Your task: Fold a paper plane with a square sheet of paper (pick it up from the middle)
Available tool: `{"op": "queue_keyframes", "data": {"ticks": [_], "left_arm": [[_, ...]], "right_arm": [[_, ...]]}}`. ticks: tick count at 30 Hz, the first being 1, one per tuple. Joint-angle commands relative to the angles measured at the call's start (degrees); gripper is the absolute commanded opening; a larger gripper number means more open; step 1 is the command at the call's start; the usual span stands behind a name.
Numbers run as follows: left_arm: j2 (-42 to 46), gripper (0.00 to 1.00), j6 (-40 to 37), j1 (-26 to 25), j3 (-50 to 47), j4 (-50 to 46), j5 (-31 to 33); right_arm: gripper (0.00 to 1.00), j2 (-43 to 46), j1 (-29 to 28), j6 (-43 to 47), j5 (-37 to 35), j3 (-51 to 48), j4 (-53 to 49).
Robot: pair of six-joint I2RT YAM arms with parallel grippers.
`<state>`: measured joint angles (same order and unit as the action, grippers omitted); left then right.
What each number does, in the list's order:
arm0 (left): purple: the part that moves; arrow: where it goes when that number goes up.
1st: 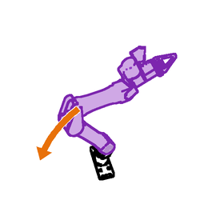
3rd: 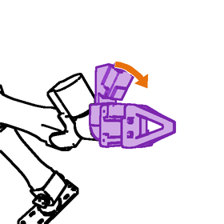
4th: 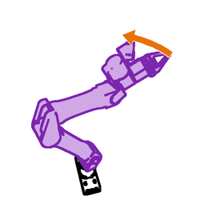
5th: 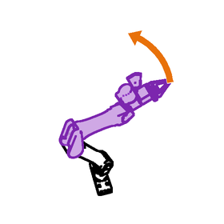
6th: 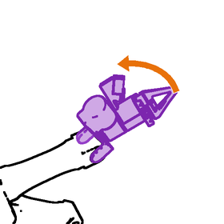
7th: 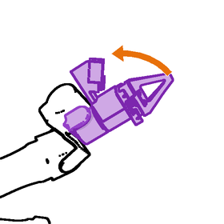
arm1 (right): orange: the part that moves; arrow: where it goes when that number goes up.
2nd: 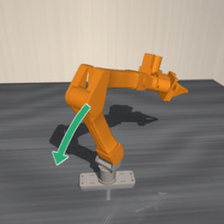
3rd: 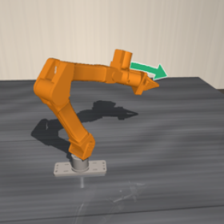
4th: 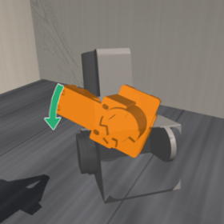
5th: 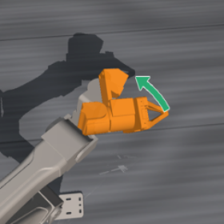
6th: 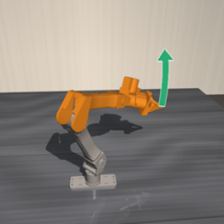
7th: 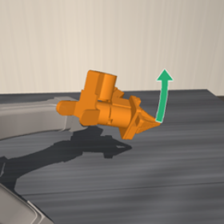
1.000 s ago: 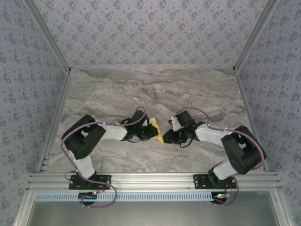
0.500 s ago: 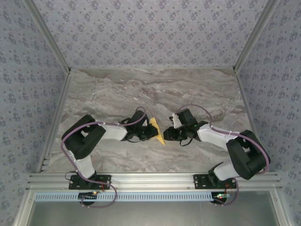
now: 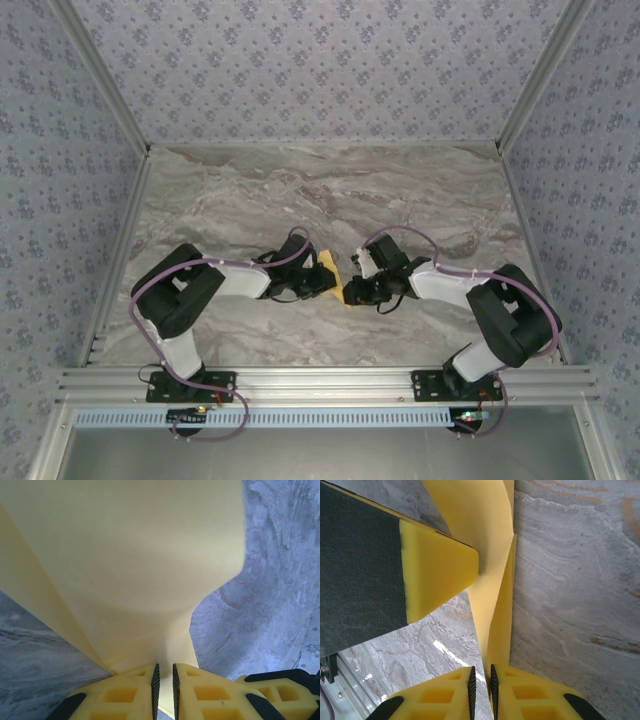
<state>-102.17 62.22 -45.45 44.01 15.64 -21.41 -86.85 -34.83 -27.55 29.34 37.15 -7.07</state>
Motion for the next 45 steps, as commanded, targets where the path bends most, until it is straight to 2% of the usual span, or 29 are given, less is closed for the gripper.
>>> {"op": "queue_keyframes", "data": {"ticks": [1, 5, 20, 30, 34, 39, 45], "left_arm": [[-1.8, 0.19, 0.3, -0.2, -0.7, -4.3, 2.5], [-1.7, 0.19, 0.5, -0.2, -0.8, -4.6, 2.7], [-1.9, 0.19, 1.0, -0.2, -1.2, -5.4, 3.7], [-2.6, 0.19, 1.0, -0.2, -0.1, -8.1, 4.3], [-2.5, 0.19, 0.9, -0.2, -0.1, -8.1, 4.3], [-2.8, 0.18, 1.0, -0.2, 0.0, -8.2, 4.3], [-2.7, 0.18, 1.3, -0.2, -0.1, -8.2, 4.4]], "right_arm": [[0.15, -0.7, -0.3, 0.6, 0.6, 1.4, -0.2], [0.1, -1.2, -0.3, 0.8, 0.8, 1.0, -0.8], [0.1, -5.4, -0.3, 1.0, 0.3, 0.7, -2.1], [0.16, 3.9, -0.8, 0.9, -2.2, 1.3, -5.9], [0.13, 6.4, -2.6, -1.8, -4.3, 1.6, -3.2], [0.0, 1.1, -3.9, -3.4, -4.6, 4.2, -1.3], [0.0, -3.4, -3.2, -4.5, -4.5, 4.4, 0.3]]}}
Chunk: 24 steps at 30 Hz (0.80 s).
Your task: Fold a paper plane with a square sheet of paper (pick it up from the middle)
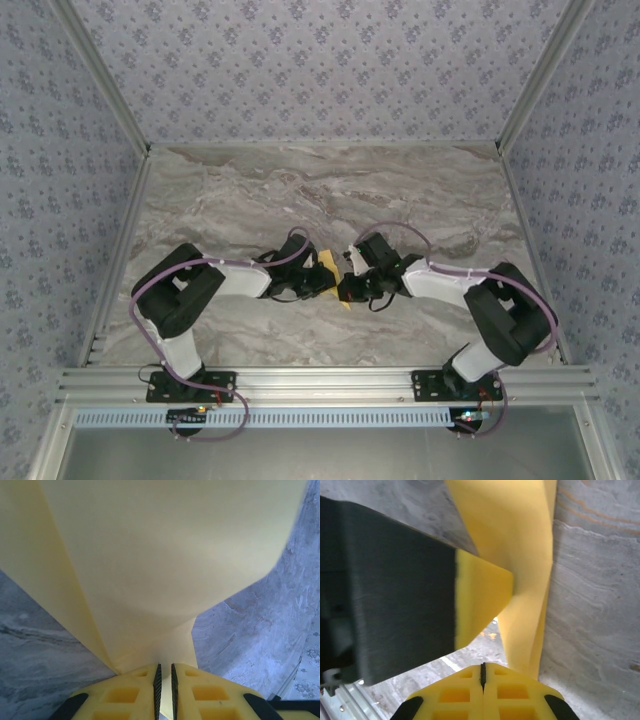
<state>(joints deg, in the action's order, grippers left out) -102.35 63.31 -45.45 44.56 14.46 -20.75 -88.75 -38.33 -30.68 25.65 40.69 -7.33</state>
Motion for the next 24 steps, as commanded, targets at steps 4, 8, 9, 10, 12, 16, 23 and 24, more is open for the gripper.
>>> {"op": "queue_keyframes", "data": {"ticks": [4, 8, 9, 10, 12, 16, 23, 24], "left_arm": [[-2.4, 0.18, 0.2, -0.2, -0.6, -7.1, 3.8], [-2.6, 0.18, 0.3, -0.2, -0.6, -7.5, 4.0], [-2.6, 0.17, 0.3, -0.2, -0.5, -7.7, 4.2], [-2.7, 0.17, 0.4, -0.2, -0.5, -8.1, 4.3], [-2.9, 0.14, 0.5, -0.2, 0.0, -9.4, 4.8], [-3.0, 0.13, 0.7, -0.1, 0.3, -11.4, 6.1], [-3.6, 0.12, 1.9, 0.0, 0.2, -13.4, 7.4], [-3.6, 0.12, 2.0, 0.0, 0.0, -13.3, 7.4]], "right_arm": [[0.0, -3.0, 0.6, -0.9, -0.4, 1.1, 0.7], [0.0, -4.2, 0.8, -0.5, -0.1, 0.5, 0.0], [0.0, -4.2, 0.8, -0.4, -0.1, 0.1, -0.3], [0.0, -4.0, 0.8, -0.3, 0.0, -0.2, -0.5], [0.0, -3.4, 0.8, 0.0, 0.3, -1.3, -1.0], [0.0, -1.9, 0.8, -0.1, 2.0, -3.7, -1.8], [0.0, 1.2, 0.8, -0.6, 2.3, -8.1, -3.9], [0.0, 1.5, 0.9, -0.7, 2.2, -9.0, -4.3]]}}
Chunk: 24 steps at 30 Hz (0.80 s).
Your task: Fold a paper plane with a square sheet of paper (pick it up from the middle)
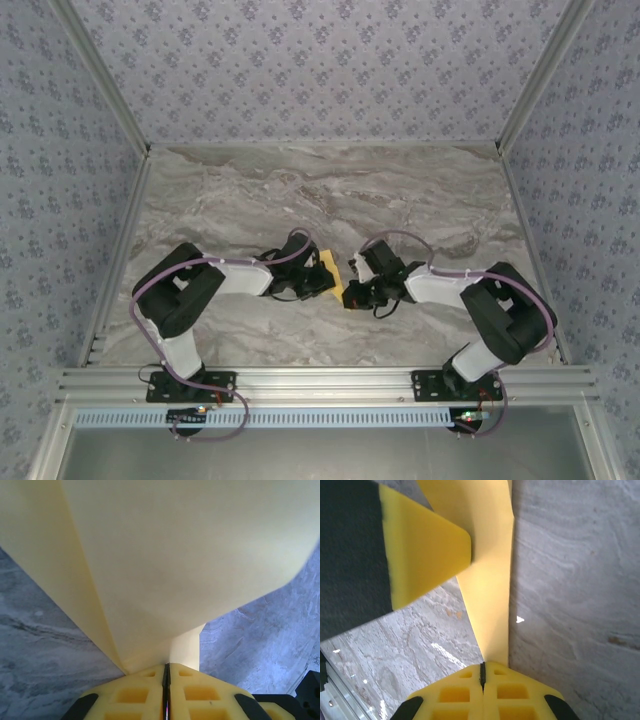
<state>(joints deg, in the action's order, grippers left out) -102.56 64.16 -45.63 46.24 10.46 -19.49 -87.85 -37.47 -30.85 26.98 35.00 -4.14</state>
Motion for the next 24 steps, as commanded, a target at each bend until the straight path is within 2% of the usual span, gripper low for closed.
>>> {"op": "queue_keyframes", "data": {"ticks": [1, 14, 19, 24], "left_arm": [[-3.4, 0.12, 1.1, 0.2, -1.8, -9.3, 6.1], [-4.0, 0.12, 0.9, 0.5, -2.0, -7.9, 4.8], [-4.2, 0.13, 0.1, 0.4, -1.5, -7.4, 3.8], [-4.3, 0.13, 0.1, 0.4, -1.0, -7.3, 3.3]], "right_arm": [[0.0, 0.8, 0.0, -0.6, 0.7, -3.9, -8.1], [0.0, 8.0, 0.3, 0.9, -1.1, -2.2, -17.7], [0.0, 10.4, 1.4, 0.5, -1.1, 2.2, -12.7], [0.0, 2.6, 1.3, -0.8, -0.2, 5.6, -4.3]]}}
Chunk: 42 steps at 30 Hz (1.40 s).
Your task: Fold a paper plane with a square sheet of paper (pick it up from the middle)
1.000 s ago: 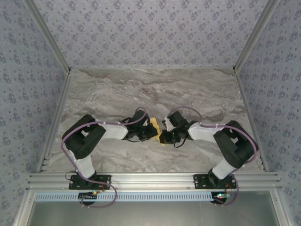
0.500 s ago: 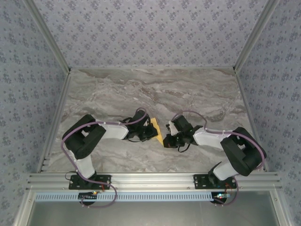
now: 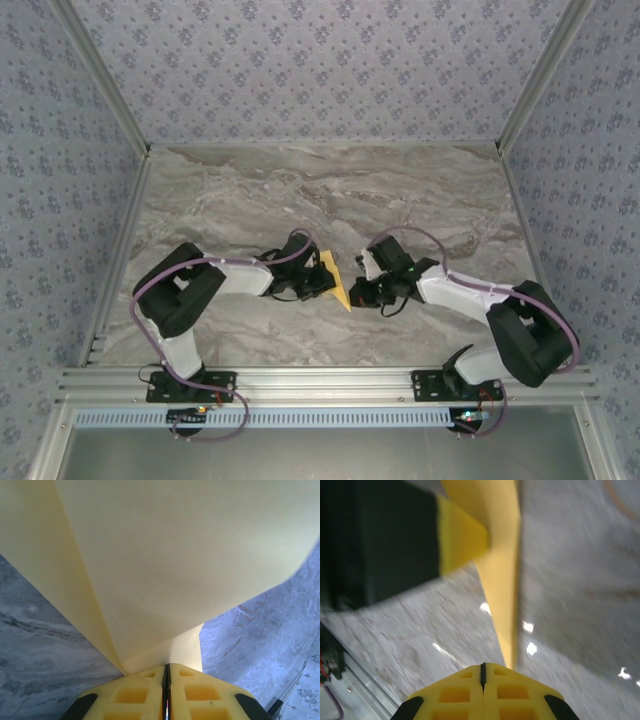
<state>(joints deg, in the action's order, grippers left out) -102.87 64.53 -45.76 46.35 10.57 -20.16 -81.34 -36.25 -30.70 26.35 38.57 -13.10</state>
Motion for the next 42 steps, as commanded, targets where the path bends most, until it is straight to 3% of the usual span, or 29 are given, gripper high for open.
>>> {"op": "queue_keyframes", "data": {"ticks": [1, 12, 24, 42], "left_arm": [[-3.9, 0.12, -0.3, 0.6, -0.9, -7.6, 3.9], [-2.6, 0.1, -3.3, 0.6, 1.6, -8.3, 3.0], [4.6, 0.19, -23.2, 2.6, 8.1, -12.8, 3.1], [0.1, 0.22, -27.4, 4.8, 7.7, -8.7, 1.4]], "right_arm": [[0.0, -5.6, 0.1, -1.3, 1.0, 2.2, 6.4], [0.0, -11.3, 0.4, -0.8, -2.9, -0.5, 6.9], [0.0, -13.5, 0.9, 1.9, -4.4, -2.9, 3.3], [0.0, -15.5, 0.9, 2.5, -3.4, -1.8, 2.7]]}}
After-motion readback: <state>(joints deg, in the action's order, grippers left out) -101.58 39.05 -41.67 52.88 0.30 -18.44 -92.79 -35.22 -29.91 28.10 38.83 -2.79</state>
